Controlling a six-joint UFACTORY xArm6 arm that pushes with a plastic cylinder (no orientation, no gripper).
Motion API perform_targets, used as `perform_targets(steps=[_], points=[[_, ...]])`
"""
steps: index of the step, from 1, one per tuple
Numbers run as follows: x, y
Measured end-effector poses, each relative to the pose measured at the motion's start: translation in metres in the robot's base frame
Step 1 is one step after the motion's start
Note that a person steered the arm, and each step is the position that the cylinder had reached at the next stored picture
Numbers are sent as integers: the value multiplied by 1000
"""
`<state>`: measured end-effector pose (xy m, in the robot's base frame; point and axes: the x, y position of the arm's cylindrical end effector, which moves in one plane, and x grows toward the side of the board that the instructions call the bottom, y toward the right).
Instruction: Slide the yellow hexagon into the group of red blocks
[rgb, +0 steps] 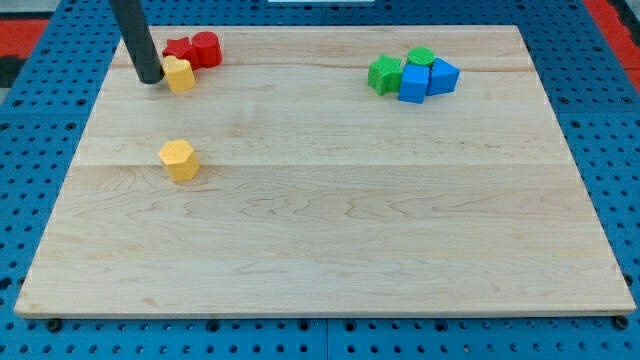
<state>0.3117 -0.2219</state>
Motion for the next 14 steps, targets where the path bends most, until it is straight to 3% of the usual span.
perform_targets(steps=[2, 4, 6, 8, 9, 14], points=[[104, 11], [157, 58], [159, 145], [144, 109], [104, 147], [23, 275]])
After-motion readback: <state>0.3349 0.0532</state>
